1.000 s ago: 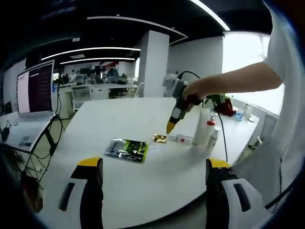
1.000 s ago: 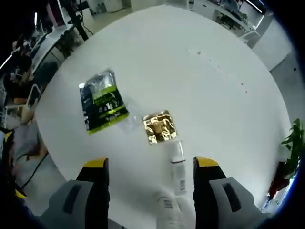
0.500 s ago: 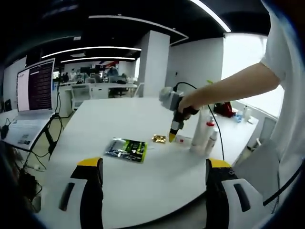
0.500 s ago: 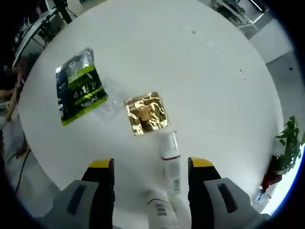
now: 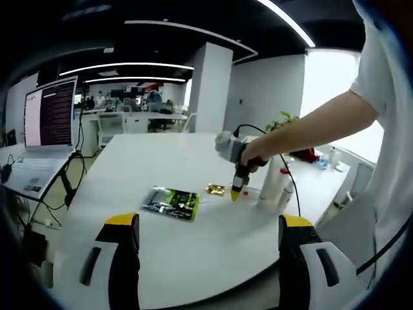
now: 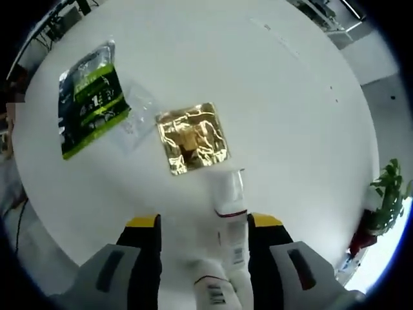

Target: Arrange the skincare products in the storage area until every visible bottle or jar stands upright without overlapping.

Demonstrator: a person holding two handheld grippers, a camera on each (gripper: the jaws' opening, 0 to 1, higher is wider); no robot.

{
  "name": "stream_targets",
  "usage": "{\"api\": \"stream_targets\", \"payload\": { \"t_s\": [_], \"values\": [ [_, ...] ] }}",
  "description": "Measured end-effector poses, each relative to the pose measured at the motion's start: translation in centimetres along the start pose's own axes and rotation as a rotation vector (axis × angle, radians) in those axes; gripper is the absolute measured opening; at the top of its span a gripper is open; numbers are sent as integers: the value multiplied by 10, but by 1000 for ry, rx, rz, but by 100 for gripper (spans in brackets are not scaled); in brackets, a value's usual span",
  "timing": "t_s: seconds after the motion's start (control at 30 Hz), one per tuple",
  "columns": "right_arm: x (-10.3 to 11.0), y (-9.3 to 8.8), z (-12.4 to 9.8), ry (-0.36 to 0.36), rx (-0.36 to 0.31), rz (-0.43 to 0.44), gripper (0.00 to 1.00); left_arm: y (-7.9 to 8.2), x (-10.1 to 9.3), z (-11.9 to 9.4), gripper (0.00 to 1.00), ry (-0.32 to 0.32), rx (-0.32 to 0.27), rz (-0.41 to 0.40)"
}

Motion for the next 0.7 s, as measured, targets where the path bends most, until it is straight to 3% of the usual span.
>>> {"api": "stream_targets", "payload": {
  "t_s": [0.2,0.33,0.53,0.7],
  "values": [
    [-4,-5,8,-16,24,-13,44,0,-1,0,81,-2,-6,-15],
    [-6,-4,6,-26,4,-12,35,1,-1,0,81,-5,-7,-25],
    [4,-4,6,27,4,-21,24,2,-2,0,81,-5,-6,-30],
    [6,1,13,40,11,-71,22,2,-1,0,81,-4,-7,-29]
  ]
}}
Point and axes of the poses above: the point that each gripper's makers call its tool centre point, and the gripper's own axes: z roughly forward along the fingers, x roughly to its left, y roughly out of its top, the point moved 5 cm from there along -z, roughly backward along the fingers, and after that the axes turned 6 degrees about -x, right-handed, at the moved point
